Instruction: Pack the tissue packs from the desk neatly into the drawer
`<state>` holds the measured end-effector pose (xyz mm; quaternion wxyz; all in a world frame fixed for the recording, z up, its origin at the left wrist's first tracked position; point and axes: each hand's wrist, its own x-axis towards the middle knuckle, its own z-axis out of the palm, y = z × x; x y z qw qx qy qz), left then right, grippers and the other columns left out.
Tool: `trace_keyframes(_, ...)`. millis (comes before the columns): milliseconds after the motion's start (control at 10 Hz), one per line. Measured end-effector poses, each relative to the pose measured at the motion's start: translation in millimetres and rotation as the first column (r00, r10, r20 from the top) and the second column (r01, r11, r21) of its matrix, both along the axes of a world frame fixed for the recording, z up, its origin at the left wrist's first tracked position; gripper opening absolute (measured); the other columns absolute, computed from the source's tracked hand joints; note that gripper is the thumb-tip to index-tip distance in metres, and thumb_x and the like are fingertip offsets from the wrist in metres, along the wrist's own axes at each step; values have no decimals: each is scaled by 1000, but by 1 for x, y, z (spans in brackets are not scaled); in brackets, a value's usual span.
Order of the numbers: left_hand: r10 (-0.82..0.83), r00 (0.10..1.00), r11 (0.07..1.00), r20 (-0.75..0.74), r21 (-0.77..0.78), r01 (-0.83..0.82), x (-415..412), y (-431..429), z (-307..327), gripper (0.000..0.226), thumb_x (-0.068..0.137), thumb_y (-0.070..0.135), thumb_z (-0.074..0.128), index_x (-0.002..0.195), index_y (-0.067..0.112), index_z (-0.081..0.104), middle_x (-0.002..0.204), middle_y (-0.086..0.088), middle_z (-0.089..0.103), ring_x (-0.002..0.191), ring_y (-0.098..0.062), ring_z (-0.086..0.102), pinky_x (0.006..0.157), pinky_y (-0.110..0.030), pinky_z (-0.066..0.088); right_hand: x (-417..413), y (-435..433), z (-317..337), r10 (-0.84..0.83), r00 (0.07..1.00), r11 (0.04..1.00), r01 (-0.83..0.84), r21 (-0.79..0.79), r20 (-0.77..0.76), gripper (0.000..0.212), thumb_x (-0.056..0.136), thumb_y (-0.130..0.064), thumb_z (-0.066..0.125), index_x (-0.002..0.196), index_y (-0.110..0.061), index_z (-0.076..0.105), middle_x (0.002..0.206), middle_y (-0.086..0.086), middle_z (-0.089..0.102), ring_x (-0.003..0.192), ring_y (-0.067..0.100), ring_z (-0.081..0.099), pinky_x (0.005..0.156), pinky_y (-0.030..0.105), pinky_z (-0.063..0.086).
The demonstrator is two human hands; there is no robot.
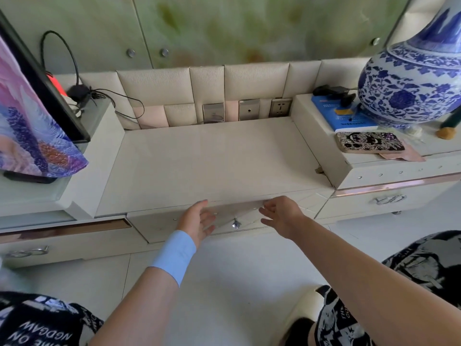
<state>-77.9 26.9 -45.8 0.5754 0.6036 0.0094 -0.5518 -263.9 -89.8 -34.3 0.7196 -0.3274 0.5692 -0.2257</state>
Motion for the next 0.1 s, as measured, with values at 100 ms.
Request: trace_keyframes(100, 6, 1000, 1000, -9, -5, -6, 0, -7, -3, 37, 94, 32, 59, 124, 11, 49, 114, -9, 55, 111, -25, 61, 88, -40, 49, 4, 0, -3, -4, 1000, 1000, 4, 3, 27, 14, 92, 4, 44, 87, -6, 52, 81, 6, 49, 104, 28, 64, 101, 51, 48)
